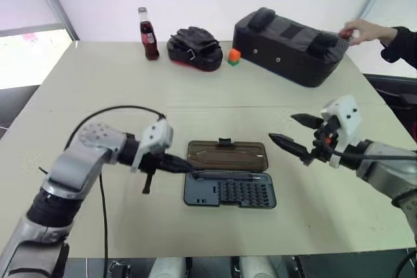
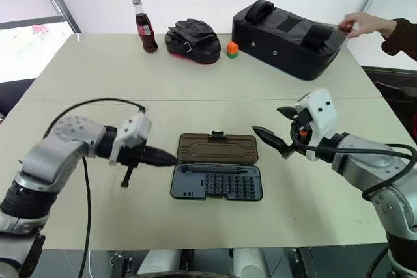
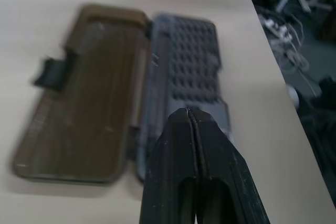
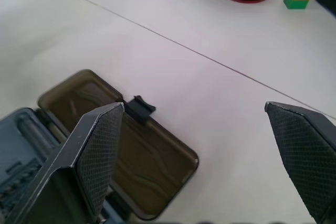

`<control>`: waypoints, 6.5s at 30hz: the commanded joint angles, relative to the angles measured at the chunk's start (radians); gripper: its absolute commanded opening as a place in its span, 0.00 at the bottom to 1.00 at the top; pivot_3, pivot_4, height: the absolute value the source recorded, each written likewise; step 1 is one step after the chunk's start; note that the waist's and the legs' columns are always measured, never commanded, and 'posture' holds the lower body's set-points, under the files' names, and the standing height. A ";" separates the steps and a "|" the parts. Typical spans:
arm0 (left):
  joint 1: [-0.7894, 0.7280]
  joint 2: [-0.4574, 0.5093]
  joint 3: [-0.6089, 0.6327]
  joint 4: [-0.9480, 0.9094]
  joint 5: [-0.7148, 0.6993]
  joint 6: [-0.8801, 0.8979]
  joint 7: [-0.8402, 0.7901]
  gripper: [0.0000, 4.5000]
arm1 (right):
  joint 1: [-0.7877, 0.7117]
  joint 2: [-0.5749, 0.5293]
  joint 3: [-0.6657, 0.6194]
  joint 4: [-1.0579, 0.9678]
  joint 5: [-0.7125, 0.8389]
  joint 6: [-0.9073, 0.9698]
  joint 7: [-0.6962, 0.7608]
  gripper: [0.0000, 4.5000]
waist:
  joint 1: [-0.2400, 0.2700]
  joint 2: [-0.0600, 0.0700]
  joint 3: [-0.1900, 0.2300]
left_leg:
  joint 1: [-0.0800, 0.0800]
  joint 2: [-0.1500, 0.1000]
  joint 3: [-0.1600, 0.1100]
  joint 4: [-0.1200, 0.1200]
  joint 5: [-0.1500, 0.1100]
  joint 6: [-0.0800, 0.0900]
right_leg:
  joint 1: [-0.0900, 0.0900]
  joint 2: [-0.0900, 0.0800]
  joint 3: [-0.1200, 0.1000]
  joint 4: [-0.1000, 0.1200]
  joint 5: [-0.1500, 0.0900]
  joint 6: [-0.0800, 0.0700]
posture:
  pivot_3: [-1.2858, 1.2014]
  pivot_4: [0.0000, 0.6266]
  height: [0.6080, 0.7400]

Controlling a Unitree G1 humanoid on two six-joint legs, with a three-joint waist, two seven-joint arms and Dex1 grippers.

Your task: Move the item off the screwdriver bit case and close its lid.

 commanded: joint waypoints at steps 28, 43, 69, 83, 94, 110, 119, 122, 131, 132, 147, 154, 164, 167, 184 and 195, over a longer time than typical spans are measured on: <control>-0.014 -0.027 -0.282 -0.040 0.208 0.037 0.193 0.00 | -0.559 0.045 0.598 0.613 -0.611 -0.215 0.567 1.00 | -0.002 0.001 0.001 | 0.000 0.000 0.000 0.000 0.000 0.000 | 0.000 0.000 0.000 0.000 0.002 0.003 | 0.52 0.24 1.00; 0.023 -0.006 -0.297 -0.112 0.199 0.119 0.236 0.00 | -0.597 0.165 0.664 0.761 -0.746 -0.298 0.689 1.00 | -0.003 0.002 0.001 | 0.000 -0.001 0.000 0.000 0.000 0.000 | 0.000 0.000 0.000 0.001 0.002 0.003 | 0.52 0.24 1.00; 0.079 -0.018 -0.261 -0.112 0.094 0.195 0.272 0.00 | -0.643 0.206 0.672 0.965 -1.028 -0.862 0.680 0.01 | -0.012 0.001 0.000 | 0.031 0.000 0.001 -0.013 0.002 -0.003 | 0.024 0.001 0.001 -0.004 -0.001 -0.002 | 0.52 0.24 1.00; 0.077 -0.014 -0.271 -0.070 0.098 0.162 0.281 0.00 | -0.519 0.123 0.562 0.609 -1.012 -0.664 0.653 0.01 | -0.003 0.002 0.000 | 0.029 0.000 0.000 -0.014 0.002 -0.005 | 0.023 0.000 0.001 -0.004 -0.001 -0.002 | 0.52 0.24 1.00; 0.084 -0.016 -0.260 -0.042 0.109 0.112 0.293 0.00 | -0.416 0.112 0.494 0.388 -1.005 -0.508 0.589 0.01 | -0.003 0.002 0.001 | 0.029 0.000 0.000 -0.014 0.002 -0.005 | 0.022 0.000 0.001 -0.005 -0.001 -0.002 | 0.52 0.24 1.00; 0.121 -0.034 -0.136 -0.107 -0.016 0.017 0.246 0.00 | -0.375 0.094 0.492 0.347 -1.002 -0.484 0.553 0.01 | -0.003 0.002 0.001 | 0.012 0.000 0.000 -0.014 0.003 -0.005 | 0.009 0.000 0.000 -0.010 -0.001 -0.001 | 0.52 0.24 1.00; 0.152 -0.055 -0.058 -0.162 -0.111 -0.035 0.231 0.00 | -0.376 0.093 0.493 0.362 -0.998 -0.515 0.542 0.01 | -0.003 0.002 0.001 | 0.004 0.000 0.000 -0.015 0.003 -0.005 | 0.001 0.000 0.000 -0.010 0.001 0.001 | 0.52 0.24 1.00; 0.175 -0.053 -0.013 -0.179 -0.145 -0.061 0.228 0.00 | -0.373 0.090 0.493 0.361 -0.998 -0.537 0.541 0.01 | -0.004 0.002 0.002 | 0.004 0.000 0.000 -0.015 0.003 -0.005 | 0.000 0.000 0.000 -0.010 0.001 0.001 | 0.52 0.24 1.00; 0.073 -0.104 0.219 0.061 -0.165 0.002 0.455 0.00 | -0.357 0.078 0.481 0.355 -0.994 -0.556 0.539 0.01 | -0.001 0.003 0.003 | 0.004 -0.001 0.000 -0.015 0.003 -0.005 | 0.000 0.000 -0.001 -0.010 0.001 0.001 | 0.52 0.24 1.00; 0.057 -0.117 0.222 0.108 -0.139 -0.002 0.493 0.00 | -0.355 0.079 0.479 0.353 -0.993 -0.555 0.538 0.01 | -0.002 0.003 0.003 | 0.004 -0.001 0.000 -0.015 0.003 -0.005 | 0.000 0.000 -0.001 -0.010 0.001 0.002 | 0.52 0.24 1.00; -0.240 -0.301 -0.013 0.739 0.112 -0.265 0.364 0.00 | -0.368 0.105 0.481 0.355 -1.000 -0.532 0.526 0.01 | 0.000 0.003 0.003 | 0.001 -0.005 -0.001 -0.014 0.004 -0.007 | -0.001 0.000 -0.002 -0.010 0.001 0.002 | 0.52 0.24 1.00; -0.290 -0.337 -0.042 0.812 0.120 -0.297 0.220 0.00 | -0.359 0.106 0.485 0.337 -1.001 -0.506 0.528 0.01 | -0.003 0.003 0.003 | 0.001 -0.005 0.000 -0.014 0.004 -0.007 | -0.002 0.000 -0.002 -0.010 0.001 0.002 | 0.52 0.24 1.00; -0.341 -0.338 -0.040 0.968 0.234 -0.443 0.266 0.00 | -0.326 0.089 0.478 0.266 -0.989 -0.444 0.543 0.67 | -0.001 0.003 0.003 | 0.001 -0.005 -0.001 -0.013 0.004 -0.007 | -0.002 0.000 -0.002 -0.009 0.002 0.002 | 0.52 0.24 1.00; -0.348 -0.344 -0.032 0.991 0.240 -0.462 0.260 0.00 | -0.321 0.083 0.474 0.228 -0.984 -0.419 0.548 1.00 | -0.002 0.003 0.003 | 0.001 -0.005 -0.001 -0.013 0.004 -0.007 | -0.002 0.000 -0.002 -0.008 0.002 0.002 | 0.52 0.24 1.00; -0.326 -0.365 0.048 0.736 0.053 -0.332 0.113 0.00 | -0.184 0.083 0.080 -0.407 -0.360 0.318 0.599 0.80 | 0.021 0.002 0.003 | -0.001 -0.002 -0.003 -0.012 0.004 -0.007 | -0.003 -0.001 -0.003 -0.007 0.001 0.002 | 0.52 0.24 1.00; -0.224 -0.171 -0.111 0.423 0.032 -0.173 -0.149 0.00 | 0.154 -0.106 0.123 -0.496 -0.319 0.231 0.536 0.01 | 0.020 0.003 0.003 | -0.001 -0.002 -0.003 -0.012 0.004 -0.007 | -0.003 0.000 -0.003 -0.007 0.001 0.002 | 0.52 0.24 1.00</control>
